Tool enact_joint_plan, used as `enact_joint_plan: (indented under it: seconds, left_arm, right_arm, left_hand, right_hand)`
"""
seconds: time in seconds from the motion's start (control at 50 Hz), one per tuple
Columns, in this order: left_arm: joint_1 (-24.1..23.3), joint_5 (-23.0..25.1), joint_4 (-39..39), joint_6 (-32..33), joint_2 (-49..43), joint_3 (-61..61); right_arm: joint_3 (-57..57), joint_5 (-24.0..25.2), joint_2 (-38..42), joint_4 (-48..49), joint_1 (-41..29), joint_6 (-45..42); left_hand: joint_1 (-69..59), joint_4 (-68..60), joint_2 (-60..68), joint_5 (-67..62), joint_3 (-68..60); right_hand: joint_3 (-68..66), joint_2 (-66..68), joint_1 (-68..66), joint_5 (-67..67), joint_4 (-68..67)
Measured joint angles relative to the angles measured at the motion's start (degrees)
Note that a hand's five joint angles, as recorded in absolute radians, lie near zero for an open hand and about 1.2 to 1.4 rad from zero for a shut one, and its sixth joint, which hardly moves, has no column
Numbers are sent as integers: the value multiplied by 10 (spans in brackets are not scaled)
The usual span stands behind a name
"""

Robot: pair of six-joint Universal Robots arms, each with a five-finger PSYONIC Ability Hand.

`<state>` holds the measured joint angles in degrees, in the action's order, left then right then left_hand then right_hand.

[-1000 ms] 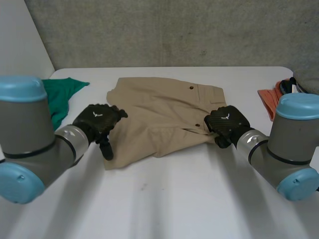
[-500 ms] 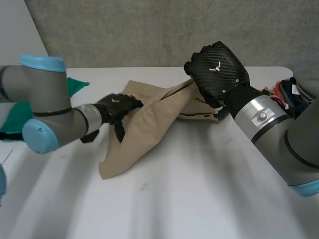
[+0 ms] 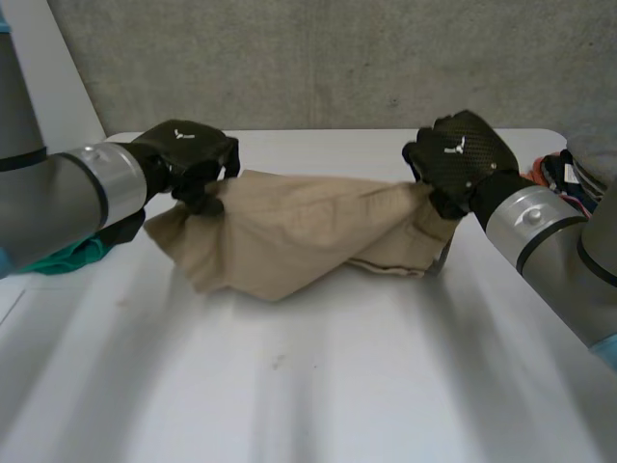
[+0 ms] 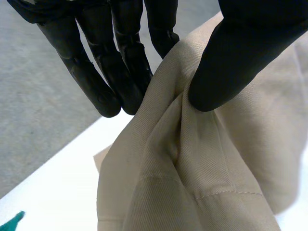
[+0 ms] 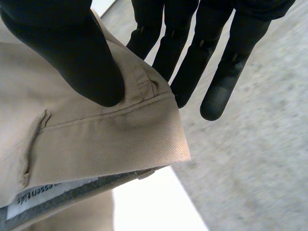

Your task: Fold the laundry.

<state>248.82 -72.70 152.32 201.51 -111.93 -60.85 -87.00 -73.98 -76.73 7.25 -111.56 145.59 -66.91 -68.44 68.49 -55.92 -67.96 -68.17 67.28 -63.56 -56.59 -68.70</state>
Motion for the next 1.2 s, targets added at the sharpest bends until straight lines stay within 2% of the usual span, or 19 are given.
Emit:
enact_joint_plan:
  seconds: [0.08,0.16,0.28,0.34,0.44,0.54,0.6,0.72,0.78,0.9,0.98,1.1,1.18,1.2]
  left_arm:
    - [3,11,-38,35,12,-12]
    - [7,14,-110,69,18,0]
    - [12,17,-162,53,78,79]
    - [17,14,-151,28,111,120]
    - [39,-8,-85,-44,175,217]
    - [49,-32,-16,-82,182,270]
    - [50,-48,34,-94,158,301]
    - [43,-54,69,-91,77,326]
    - [36,-48,83,-83,-1,328]
    - [31,-29,116,-69,-101,302]
    - [29,-13,169,-56,-180,280]
    - [29,-6,270,-40,-314,299]
    - [32,-16,307,-33,-385,355]
    - [32,-16,307,-33,-385,355]
  right_arm:
    - [5,3,-2,-50,-2,-6]
    - [25,-2,-8,-110,-9,-8]
    - [96,-20,-57,-157,-19,15]
    - [130,-28,-79,-157,-21,34]
    - [220,-46,-122,-141,-12,102]
    - [277,-53,-127,-114,4,154]
    - [315,-58,-106,-89,13,190]
    - [332,-73,-49,-71,-2,204]
    - [326,-89,-1,-65,-18,203]
    - [291,-109,75,-40,-34,193]
    - [263,-122,126,-3,-42,180]
    - [240,-154,228,118,-53,151]
    - [247,-171,297,227,-54,139]
    - [247,-171,297,227,-54,139]
  left_hand:
    - [0,0,0,0,0]
    - [0,0,0,0,0]
    - [0,-2,0,0,-1]
    - [0,-2,0,-1,-1]
    - [0,-2,0,-8,-2]
    - [0,-2,1,-8,-2]
    - [0,-2,1,-8,-2]
    - [0,-2,1,-8,-2]
    - [0,-2,1,-8,-2]
    - [0,-2,1,-8,-2]
    - [0,-2,1,-8,-2]
    - [0,-2,1,-8,-2]
    - [0,-2,1,-8,-2]
    - [0,-2,1,-8,-2]
  right_hand:
    - [0,0,0,0,0]
    - [0,0,0,0,0]
    - [0,0,0,0,0]
    - [0,0,0,0,0]
    - [0,0,0,0,0]
    - [-1,0,0,0,0]
    - [-2,0,0,0,0]
    - [-2,0,0,0,0]
    - [-2,0,0,0,0]
    - [-2,0,-12,0,-1]
    - [-2,0,-13,0,-1]
    - [-2,0,-15,0,-1]
    - [-3,0,-15,0,-1]
    - [-3,0,-15,0,-1]
